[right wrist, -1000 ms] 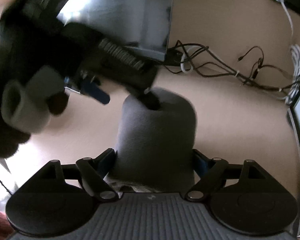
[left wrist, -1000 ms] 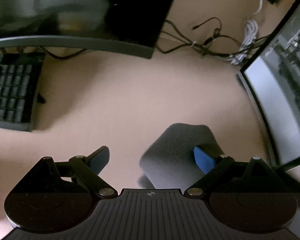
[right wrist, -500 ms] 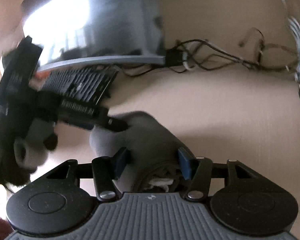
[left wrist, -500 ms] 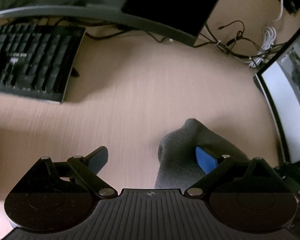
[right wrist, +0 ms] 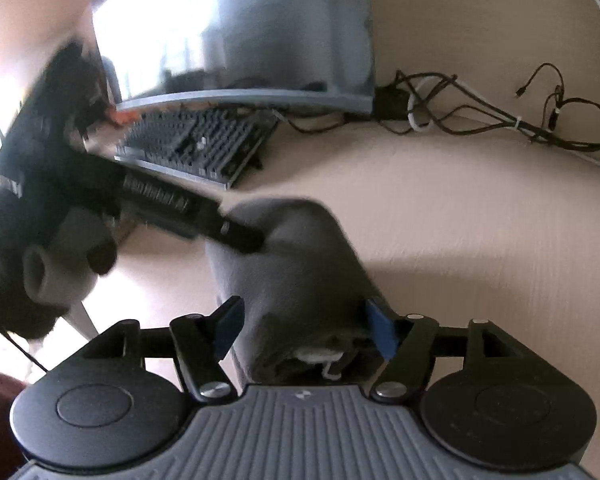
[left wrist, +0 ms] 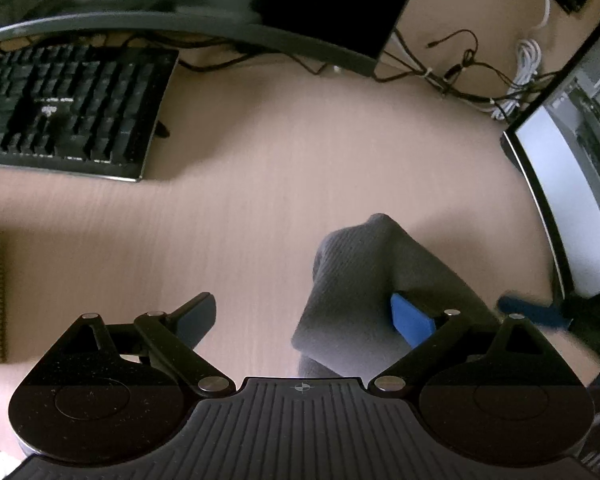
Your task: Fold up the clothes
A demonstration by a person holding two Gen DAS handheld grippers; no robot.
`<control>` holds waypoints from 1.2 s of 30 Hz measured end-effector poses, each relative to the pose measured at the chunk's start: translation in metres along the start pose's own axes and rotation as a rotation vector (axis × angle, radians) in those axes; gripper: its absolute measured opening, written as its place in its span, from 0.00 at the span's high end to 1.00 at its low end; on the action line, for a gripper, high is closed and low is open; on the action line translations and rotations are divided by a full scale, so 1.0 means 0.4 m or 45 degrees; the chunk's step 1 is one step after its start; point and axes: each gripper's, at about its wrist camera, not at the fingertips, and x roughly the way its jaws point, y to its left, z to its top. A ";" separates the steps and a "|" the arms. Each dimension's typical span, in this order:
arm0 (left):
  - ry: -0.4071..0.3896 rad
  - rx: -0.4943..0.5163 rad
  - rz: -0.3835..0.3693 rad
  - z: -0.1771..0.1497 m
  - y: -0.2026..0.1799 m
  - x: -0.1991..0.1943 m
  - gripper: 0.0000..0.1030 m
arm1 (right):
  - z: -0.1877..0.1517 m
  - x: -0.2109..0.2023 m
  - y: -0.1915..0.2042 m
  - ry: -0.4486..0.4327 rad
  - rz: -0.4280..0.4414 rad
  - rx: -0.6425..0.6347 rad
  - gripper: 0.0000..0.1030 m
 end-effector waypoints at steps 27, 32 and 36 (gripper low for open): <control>0.169 -0.308 -0.318 -0.052 -0.034 0.025 0.06 | -0.035 0.052 -0.131 0.043 0.212 0.312 0.27; 0.160 -0.225 -0.389 0.030 -0.127 0.094 0.06 | -0.062 0.006 -0.189 -0.014 0.154 0.404 0.27; 0.166 -0.084 -0.376 0.082 -0.240 0.171 0.06 | -0.073 -0.021 -0.215 -0.049 0.074 0.421 0.27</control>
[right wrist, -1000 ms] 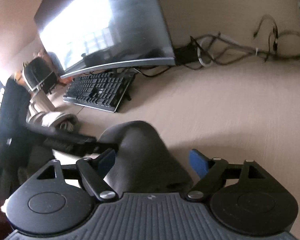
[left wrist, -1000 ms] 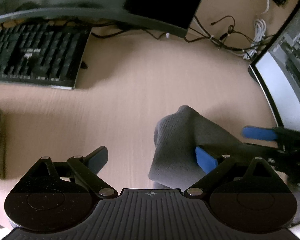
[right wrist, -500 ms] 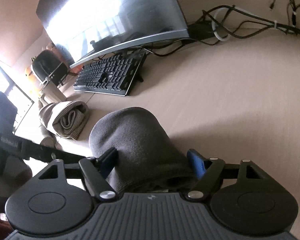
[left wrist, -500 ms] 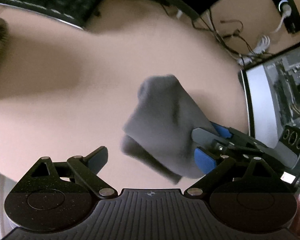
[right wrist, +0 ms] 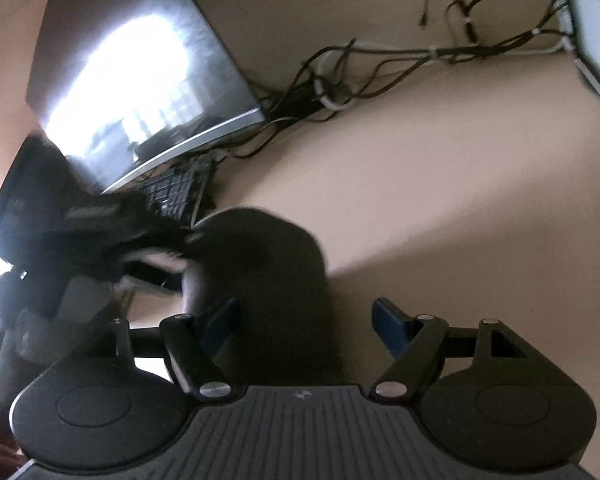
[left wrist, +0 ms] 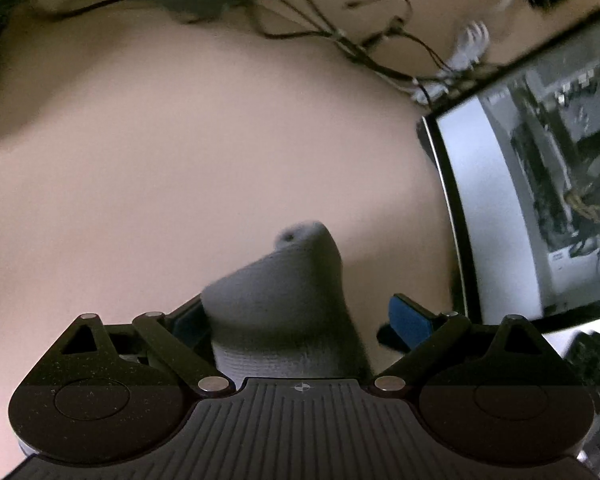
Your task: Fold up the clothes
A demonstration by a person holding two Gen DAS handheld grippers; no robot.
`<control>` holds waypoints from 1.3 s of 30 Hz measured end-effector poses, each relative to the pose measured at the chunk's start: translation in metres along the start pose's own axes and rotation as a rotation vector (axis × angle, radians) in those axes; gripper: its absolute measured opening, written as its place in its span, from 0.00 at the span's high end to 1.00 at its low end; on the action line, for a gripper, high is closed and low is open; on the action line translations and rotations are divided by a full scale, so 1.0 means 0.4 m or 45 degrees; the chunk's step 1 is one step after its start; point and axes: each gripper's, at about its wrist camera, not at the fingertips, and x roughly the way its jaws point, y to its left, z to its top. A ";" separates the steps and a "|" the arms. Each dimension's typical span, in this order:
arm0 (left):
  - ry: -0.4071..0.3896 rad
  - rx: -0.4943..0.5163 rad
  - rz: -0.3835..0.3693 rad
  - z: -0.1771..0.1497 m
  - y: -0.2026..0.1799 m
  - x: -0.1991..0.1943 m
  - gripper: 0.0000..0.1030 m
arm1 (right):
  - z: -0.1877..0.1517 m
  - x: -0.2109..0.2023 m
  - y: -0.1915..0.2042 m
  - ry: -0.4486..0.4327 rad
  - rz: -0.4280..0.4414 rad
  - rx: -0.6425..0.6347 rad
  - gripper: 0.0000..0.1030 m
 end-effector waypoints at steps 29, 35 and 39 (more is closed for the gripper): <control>0.098 0.008 -0.138 -0.006 0.016 0.009 0.04 | 0.029 0.060 0.009 -0.029 0.028 0.192 0.38; 0.030 0.062 -0.071 0.017 -0.029 -0.003 0.04 | 0.073 0.020 0.003 -0.069 -0.186 -0.069 0.37; -0.082 0.088 -0.021 0.055 -0.012 -0.068 0.04 | 0.073 0.027 0.028 -0.064 -0.219 -0.181 0.34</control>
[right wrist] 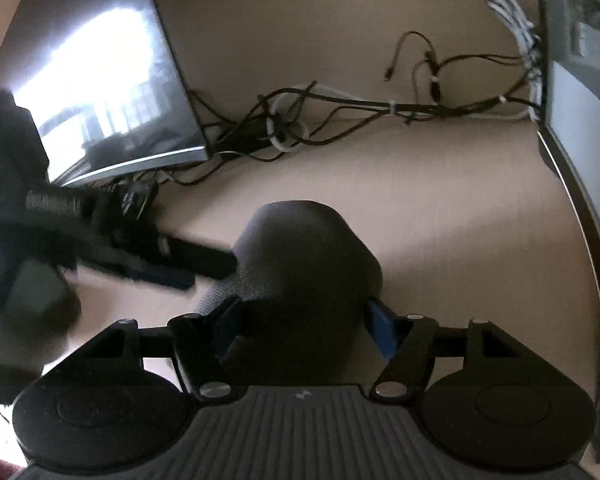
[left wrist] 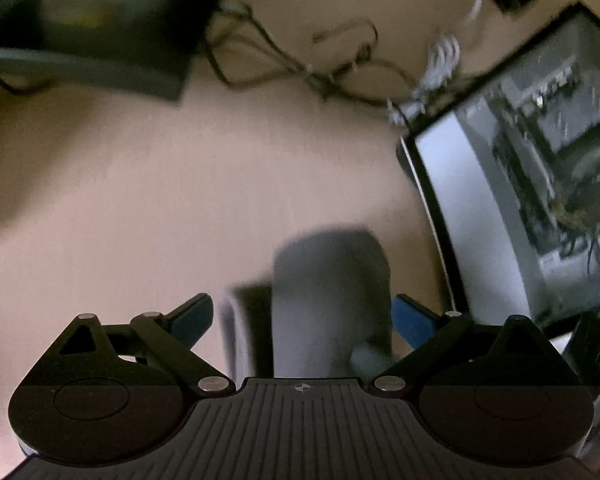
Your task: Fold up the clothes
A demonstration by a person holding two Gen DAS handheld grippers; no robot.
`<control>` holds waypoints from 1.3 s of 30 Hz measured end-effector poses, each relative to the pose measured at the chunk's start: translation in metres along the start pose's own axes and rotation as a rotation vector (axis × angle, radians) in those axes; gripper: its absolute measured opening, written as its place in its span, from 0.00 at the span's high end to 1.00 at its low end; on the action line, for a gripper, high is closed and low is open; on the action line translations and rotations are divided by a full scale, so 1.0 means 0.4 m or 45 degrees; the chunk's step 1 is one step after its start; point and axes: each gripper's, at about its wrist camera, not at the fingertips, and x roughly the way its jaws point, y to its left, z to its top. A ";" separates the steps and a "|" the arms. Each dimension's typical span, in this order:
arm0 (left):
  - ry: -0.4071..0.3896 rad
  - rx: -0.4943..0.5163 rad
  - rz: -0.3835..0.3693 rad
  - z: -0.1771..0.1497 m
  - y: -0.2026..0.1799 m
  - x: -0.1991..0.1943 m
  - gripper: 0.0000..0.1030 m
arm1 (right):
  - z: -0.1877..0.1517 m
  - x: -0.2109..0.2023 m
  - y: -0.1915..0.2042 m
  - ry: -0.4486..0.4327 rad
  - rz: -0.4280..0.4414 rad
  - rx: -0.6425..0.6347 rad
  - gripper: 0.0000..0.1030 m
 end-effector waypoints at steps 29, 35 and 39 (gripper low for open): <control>0.061 0.231 0.060 -0.034 -0.059 0.051 0.51 | -0.062 -0.051 -0.002 -0.072 -0.034 -0.055 0.17; -0.031 0.196 0.051 -0.035 -0.009 -0.055 0.50 | -0.062 -0.095 -0.019 -0.113 0.012 0.024 0.15; 0.014 0.083 0.095 -0.053 0.077 -0.046 0.45 | -0.057 -0.071 0.004 -0.097 0.058 0.033 0.15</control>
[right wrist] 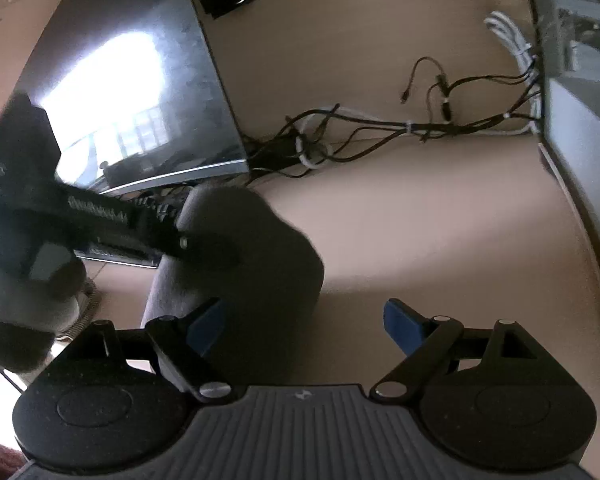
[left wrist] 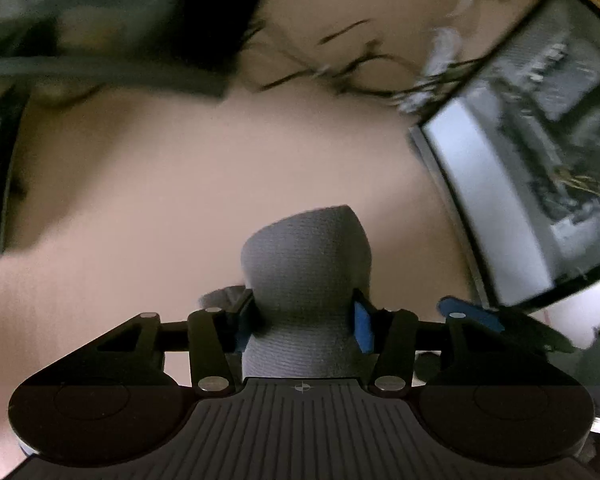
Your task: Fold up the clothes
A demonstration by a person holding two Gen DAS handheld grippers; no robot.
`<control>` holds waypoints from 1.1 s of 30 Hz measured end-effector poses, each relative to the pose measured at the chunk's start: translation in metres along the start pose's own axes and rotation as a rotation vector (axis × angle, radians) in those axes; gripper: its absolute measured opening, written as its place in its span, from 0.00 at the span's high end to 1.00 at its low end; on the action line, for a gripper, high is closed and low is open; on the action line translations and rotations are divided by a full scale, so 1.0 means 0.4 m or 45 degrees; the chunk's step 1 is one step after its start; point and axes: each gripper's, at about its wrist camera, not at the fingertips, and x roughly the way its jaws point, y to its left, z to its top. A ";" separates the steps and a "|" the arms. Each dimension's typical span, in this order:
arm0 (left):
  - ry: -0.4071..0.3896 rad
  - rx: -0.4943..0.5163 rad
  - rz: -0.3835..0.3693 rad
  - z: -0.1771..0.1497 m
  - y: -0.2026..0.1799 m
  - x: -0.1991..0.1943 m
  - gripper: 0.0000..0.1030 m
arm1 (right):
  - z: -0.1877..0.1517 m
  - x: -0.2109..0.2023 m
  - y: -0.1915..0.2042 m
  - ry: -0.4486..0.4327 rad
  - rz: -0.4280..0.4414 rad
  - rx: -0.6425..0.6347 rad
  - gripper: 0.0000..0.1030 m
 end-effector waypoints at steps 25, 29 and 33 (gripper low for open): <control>0.094 -0.135 -0.092 -0.081 0.065 0.043 0.11 | -0.036 0.135 0.011 0.172 0.153 0.228 0.11; 0.067 -0.055 -0.061 -0.020 -0.007 0.100 0.14 | 0.008 0.129 -0.009 0.119 0.055 0.107 0.11; 0.044 -0.063 -0.062 0.058 -0.050 0.151 0.17 | 0.073 0.146 -0.048 0.066 -0.059 0.009 0.11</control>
